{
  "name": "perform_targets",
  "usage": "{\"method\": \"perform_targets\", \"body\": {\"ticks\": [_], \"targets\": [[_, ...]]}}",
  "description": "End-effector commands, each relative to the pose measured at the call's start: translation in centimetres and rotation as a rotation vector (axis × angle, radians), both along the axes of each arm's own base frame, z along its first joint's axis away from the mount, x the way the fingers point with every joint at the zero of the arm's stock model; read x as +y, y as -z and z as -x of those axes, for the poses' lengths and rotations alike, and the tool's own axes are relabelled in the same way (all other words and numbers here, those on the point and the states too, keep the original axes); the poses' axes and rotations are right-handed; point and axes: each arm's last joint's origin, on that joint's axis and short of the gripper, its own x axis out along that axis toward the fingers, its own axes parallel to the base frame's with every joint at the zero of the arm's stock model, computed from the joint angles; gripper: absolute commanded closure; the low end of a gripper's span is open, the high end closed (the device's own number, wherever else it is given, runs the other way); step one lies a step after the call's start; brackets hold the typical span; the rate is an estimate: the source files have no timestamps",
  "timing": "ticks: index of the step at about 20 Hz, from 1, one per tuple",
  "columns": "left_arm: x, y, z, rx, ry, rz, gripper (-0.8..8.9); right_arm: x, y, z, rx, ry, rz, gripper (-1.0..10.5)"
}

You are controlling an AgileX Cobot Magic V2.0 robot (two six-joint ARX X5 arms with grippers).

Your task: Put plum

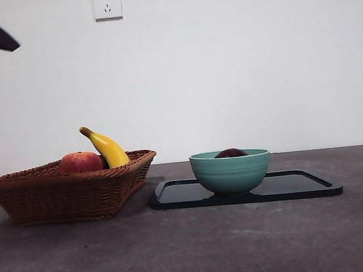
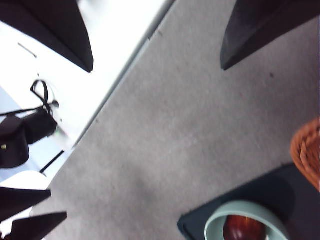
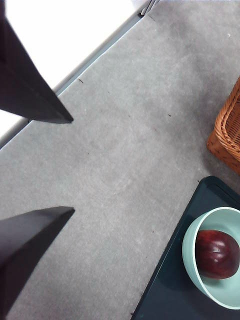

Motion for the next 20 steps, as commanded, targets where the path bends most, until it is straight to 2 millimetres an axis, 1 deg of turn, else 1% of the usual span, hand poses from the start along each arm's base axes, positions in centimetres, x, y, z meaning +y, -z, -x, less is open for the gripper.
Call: {"method": "perform_targets", "body": {"ticks": [1,3,6,9,13,16,20], "targets": [[-0.6,-1.0,-0.6,-0.053,-0.028,0.062,4.11,0.1,-0.2,-0.1,-0.013,-0.013,-0.004,6.8],[-1.1,-1.7,-1.3,-0.091,-0.074,0.094,4.1,0.1,-0.2,-0.1,-0.013,-0.013,-0.004,6.8],[-2.2,-2.6,-2.9,-0.108,-0.125,0.077,4.1,0.1,-0.2,-0.1,-0.014,-0.013,-0.005,6.8],[-4.1,-4.0,-5.5,-0.108,-0.121,0.058,4.1,0.1,-0.2,-0.1,-0.014,-0.013,-0.004,6.8],[-7.6,-5.5,-9.8,-0.177,-0.093,0.007,4.11,0.1,-0.2,-0.1,-0.014,-0.013,-0.004,6.8],[-10.4,-5.2,-12.7,-0.262,-0.077,-0.045,4.11,0.1,-0.2,-0.1,-0.015,-0.013,-0.005,6.8],[-13.7,-2.7,-16.0,-0.267,-0.044,-0.088,4.11,0.1,-0.2,-0.1,-0.013,-0.013,-0.004,6.8]]}}
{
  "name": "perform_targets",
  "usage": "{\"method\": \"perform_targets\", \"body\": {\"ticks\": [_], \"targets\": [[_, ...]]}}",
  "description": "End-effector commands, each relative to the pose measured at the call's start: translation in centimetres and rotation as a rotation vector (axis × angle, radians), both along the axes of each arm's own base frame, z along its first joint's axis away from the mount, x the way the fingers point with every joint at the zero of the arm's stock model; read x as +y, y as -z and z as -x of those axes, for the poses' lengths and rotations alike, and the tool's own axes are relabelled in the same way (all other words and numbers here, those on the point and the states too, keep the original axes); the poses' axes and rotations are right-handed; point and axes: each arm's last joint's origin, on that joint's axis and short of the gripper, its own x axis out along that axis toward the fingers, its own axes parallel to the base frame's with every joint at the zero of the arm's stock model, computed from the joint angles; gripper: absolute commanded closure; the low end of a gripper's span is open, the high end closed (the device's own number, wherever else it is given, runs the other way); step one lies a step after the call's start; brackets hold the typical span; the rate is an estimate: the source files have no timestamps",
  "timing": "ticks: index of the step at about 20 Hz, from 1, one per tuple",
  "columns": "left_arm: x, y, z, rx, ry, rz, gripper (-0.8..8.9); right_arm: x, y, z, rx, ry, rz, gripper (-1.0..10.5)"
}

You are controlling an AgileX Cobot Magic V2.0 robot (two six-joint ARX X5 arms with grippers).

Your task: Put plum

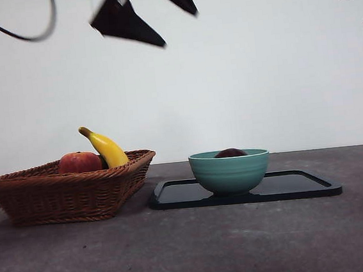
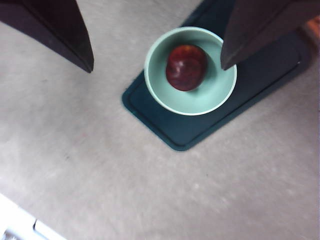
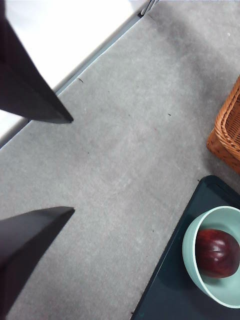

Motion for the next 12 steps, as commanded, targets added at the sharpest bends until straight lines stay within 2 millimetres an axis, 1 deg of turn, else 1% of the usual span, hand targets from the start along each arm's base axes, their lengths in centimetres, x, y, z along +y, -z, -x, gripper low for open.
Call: {"method": "perform_targets", "body": {"ticks": [1,4,8,12], "targets": [[-1.9,1.3,-1.6,-0.039,0.021,-0.036,4.11,0.1,-0.2,-0.1,-0.014,-0.013,-0.005,6.8],[-3.4,3.8,-3.1,-0.04,0.019,-0.076,4.11,0.1,-0.2,-0.1,-0.013,-0.013,-0.004,6.8],[-5.1,6.8,-4.4,-0.042,0.036,-0.1,4.11,0.1,-0.2,-0.1,-0.013,-0.013,-0.004,6.8],[-6.7,9.4,-5.0,-0.077,0.105,-0.148,4.11,0.1,-0.2,0.0,-0.005,-0.012,0.001,6.8]]}}
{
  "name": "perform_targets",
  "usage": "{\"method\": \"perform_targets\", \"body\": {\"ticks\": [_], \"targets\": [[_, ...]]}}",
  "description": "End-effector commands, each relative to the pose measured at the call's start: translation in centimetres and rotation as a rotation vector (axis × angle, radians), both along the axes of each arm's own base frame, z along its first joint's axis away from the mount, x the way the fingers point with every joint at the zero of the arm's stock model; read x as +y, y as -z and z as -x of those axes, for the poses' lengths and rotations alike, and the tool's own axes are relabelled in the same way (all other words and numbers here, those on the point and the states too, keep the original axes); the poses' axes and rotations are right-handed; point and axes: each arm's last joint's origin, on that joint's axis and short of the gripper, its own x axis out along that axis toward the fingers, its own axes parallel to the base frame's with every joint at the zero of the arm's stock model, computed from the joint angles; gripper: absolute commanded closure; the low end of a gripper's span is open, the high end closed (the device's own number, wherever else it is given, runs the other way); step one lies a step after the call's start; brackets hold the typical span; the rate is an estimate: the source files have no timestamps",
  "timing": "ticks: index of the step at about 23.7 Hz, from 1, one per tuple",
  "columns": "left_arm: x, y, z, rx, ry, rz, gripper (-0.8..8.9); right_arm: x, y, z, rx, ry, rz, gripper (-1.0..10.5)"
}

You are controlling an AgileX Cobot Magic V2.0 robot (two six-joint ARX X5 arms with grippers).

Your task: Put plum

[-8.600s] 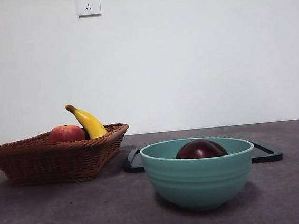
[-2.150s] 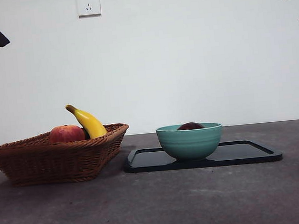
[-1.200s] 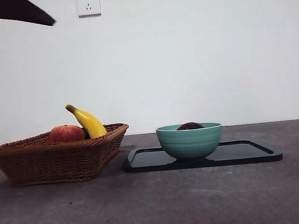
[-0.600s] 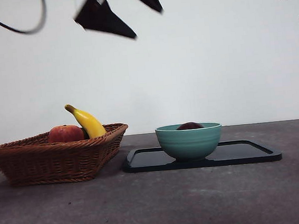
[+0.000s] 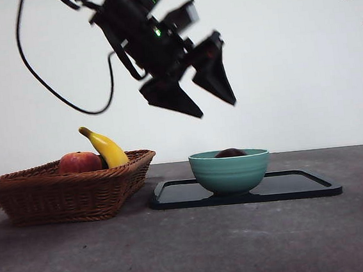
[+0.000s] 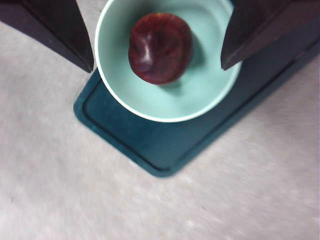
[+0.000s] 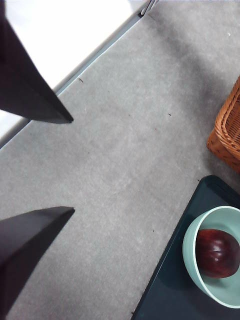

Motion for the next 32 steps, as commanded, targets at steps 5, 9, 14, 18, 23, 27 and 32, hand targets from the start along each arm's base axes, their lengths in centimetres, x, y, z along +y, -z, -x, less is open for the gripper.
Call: {"method": "perform_targets", "body": {"ticks": [5,9,14,18,23,27,32], "targets": [[-2.1,3.3,-0.6,-0.057,0.084,-0.111,4.11,0.1,-0.1,0.0,0.0,-0.013,0.003,6.8],[-2.5,5.1,-0.9,-0.031,0.094,-0.136,4.11,0.1,-0.1,0.0,0.0,-0.012,0.003,6.8],[-2.8,5.8,-1.1,-0.033,0.099,-0.138,4.12,0.1,-0.1,0.0,0.001,-0.012,0.003,6.8],[-2.8,5.8,-1.1,-0.037,0.104,-0.141,4.13,0.1,-0.1,0.0,0.0,-0.012,0.003,6.8],[-3.2,6.4,-0.9,-0.023,0.114,-0.151,4.13,0.1,-0.1,0.0,0.0,-0.012,0.003,6.8],[-3.5,6.5,-0.7,-0.024,0.122,-0.151,4.16,0.1,-0.1,0.0,0.0,-0.012,0.004,6.8],[-3.5,6.5,-0.7,-0.023,0.122,-0.151,5.05,0.1,-0.1,0.0,0.0,-0.012,0.004,6.8]]}}
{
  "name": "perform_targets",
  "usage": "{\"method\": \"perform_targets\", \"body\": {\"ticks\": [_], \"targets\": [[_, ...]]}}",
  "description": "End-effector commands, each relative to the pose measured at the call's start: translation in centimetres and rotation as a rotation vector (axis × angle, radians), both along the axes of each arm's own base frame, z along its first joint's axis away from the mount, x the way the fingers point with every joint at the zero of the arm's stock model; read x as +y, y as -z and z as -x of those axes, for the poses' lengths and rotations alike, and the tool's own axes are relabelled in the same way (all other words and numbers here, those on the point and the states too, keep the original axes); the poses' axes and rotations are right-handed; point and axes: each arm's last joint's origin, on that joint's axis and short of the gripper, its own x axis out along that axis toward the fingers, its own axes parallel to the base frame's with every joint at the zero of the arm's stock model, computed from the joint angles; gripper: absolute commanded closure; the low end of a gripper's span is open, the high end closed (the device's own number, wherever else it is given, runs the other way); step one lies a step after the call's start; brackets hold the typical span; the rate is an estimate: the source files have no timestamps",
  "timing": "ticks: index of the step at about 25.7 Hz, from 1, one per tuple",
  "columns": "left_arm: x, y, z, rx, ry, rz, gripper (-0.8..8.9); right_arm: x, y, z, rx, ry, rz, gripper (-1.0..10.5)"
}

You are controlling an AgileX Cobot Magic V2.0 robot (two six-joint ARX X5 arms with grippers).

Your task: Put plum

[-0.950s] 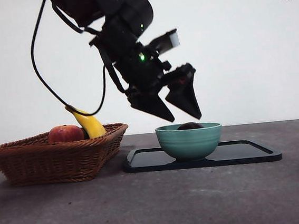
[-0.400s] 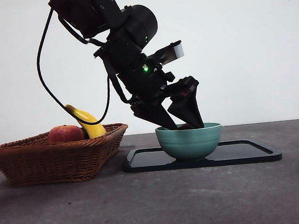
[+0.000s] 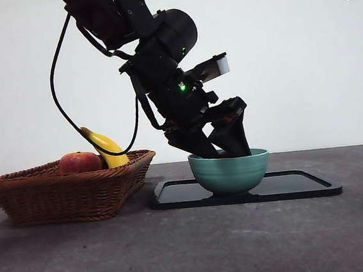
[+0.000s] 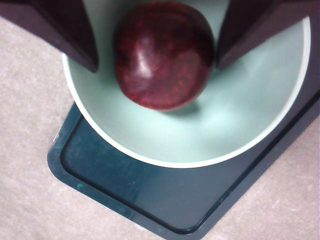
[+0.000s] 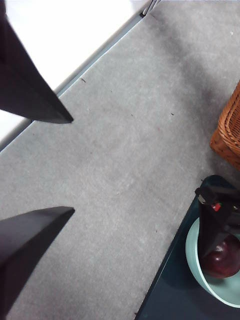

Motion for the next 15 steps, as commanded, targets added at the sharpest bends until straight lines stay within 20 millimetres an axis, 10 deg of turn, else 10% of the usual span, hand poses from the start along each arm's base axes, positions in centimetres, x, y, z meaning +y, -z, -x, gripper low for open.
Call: {"method": "perform_targets", "body": {"ticks": [1,15], "targets": [[-0.8,0.4,-0.2,-0.009,0.024,-0.004,5.33,0.1,-0.1,-0.1,-0.008,-0.012,0.0,6.8],[0.0,-2.4,-0.2,-0.047,-0.011,0.05,6.05,0.1,-0.2,-0.1,-0.01,-0.01,0.001,6.8]]}}
